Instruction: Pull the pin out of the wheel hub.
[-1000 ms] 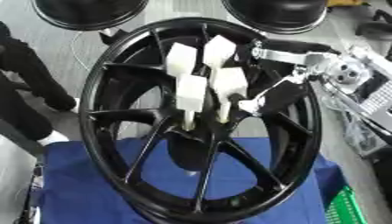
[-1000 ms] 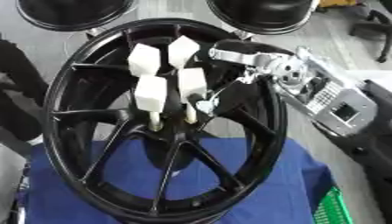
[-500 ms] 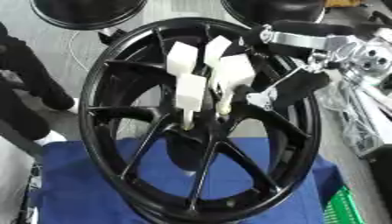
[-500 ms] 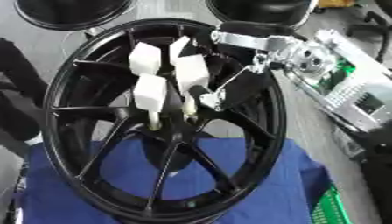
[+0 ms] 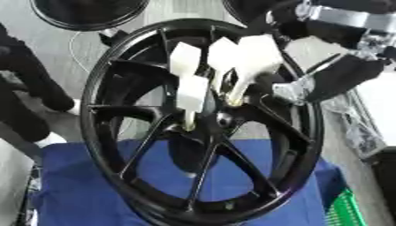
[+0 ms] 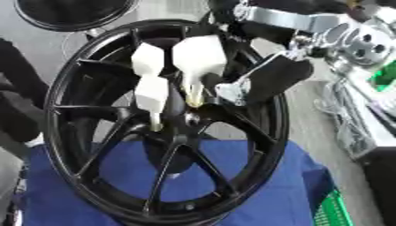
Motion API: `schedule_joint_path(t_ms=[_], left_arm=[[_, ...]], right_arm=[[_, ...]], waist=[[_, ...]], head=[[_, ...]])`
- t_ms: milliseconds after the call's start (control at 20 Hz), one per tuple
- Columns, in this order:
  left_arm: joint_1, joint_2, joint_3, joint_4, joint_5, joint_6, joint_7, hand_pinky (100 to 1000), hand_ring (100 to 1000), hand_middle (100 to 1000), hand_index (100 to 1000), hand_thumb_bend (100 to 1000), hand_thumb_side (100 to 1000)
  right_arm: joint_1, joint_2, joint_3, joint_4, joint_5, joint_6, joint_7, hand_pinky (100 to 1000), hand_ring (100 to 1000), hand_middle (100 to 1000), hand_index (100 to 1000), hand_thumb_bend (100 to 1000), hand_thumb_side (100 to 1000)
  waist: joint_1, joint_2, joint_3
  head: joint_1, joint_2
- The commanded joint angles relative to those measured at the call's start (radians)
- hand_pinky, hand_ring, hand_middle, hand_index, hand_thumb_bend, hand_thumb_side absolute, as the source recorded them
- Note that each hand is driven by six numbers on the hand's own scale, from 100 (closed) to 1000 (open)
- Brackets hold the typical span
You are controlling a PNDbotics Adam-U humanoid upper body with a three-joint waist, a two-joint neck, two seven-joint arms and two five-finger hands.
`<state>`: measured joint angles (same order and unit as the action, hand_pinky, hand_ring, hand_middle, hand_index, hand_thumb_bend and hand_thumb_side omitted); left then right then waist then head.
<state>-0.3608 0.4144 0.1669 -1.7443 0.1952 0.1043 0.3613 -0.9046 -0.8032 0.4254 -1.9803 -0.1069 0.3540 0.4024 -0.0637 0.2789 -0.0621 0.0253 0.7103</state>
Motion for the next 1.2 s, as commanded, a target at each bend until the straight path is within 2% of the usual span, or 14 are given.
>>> schedule_joint_path(t_ms=[50, 200, 300, 450, 650, 800, 950, 1000, 1200], left_arm=[[-0.006, 0.031, 0.010, -0.012, -0.004, -0.002, 0.005, 597, 748, 670, 727, 270, 831], [-0.008, 0.031, 0.013, -0.021, -0.006, -0.016, 0.022, 595, 739, 658, 725, 264, 816], [-0.007, 0.031, 0.014, -0.022, -0.005, -0.019, 0.033, 595, 742, 664, 728, 266, 819], [-0.006, 0.031, 0.017, -0.025, -0.008, -0.020, 0.033, 596, 745, 666, 729, 264, 821], [-0.006, 0.029, 0.024, -0.028, -0.008, -0.019, 0.033, 597, 749, 667, 730, 264, 822], [-0.011, 0.023, 0.029, -0.029, -0.006, -0.019, 0.036, 596, 747, 665, 728, 266, 820], [-0.012, 0.021, 0.034, -0.029, -0.004, -0.016, 0.043, 594, 744, 658, 719, 269, 816], [-0.011, 0.022, 0.036, -0.029, -0.004, -0.016, 0.046, 594, 744, 658, 719, 269, 816], [-0.009, 0.027, 0.041, -0.028, -0.004, -0.013, 0.053, 593, 743, 656, 717, 267, 815]], right_arm=[[-0.002, -0.053, -0.082, -0.020, -0.061, -0.021, -0.058, 664, 512, 397, 511, 100, 100], [0.038, -0.115, -0.148, -0.020, -0.130, -0.049, -0.109, 665, 510, 397, 511, 100, 100], [0.095, -0.168, -0.212, -0.020, -0.161, -0.070, -0.164, 663, 509, 398, 512, 100, 100], [0.222, -0.228, -0.310, -0.020, -0.186, -0.080, -0.262, 637, 501, 402, 514, 100, 100], [0.424, -0.234, -0.429, -0.020, -0.208, -0.080, -0.395, 631, 502, 409, 518, 100, 100], [0.579, -0.188, -0.498, -0.015, -0.207, -0.061, -0.479, 630, 511, 427, 530, 100, 100], [0.697, -0.056, -0.557, 0.020, -0.196, -0.070, -0.541, 624, 509, 431, 532, 100, 163], [0.731, -0.015, -0.572, 0.040, -0.186, -0.075, -0.557, 626, 512, 434, 534, 100, 154], [0.819, 0.071, -0.613, 0.135, -0.041, -0.056, -0.647, 630, 517, 433, 531, 100, 100]], waist=[[0.005, -0.024, -0.003], [0.005, -0.023, -0.006], [0.007, -0.022, -0.010], [0.009, -0.020, -0.015], [0.014, -0.017, -0.022], [0.022, -0.015, -0.022], [0.027, -0.014, -0.025], [0.028, -0.013, -0.027], [0.033, -0.010, -0.033]], head=[[0.004, -0.005], [0.008, -0.005], [0.014, -0.006], [0.020, -0.009], [0.032, -0.011], [0.033, -0.019], [0.038, -0.022], [0.043, -0.024], [0.069, -0.029]])
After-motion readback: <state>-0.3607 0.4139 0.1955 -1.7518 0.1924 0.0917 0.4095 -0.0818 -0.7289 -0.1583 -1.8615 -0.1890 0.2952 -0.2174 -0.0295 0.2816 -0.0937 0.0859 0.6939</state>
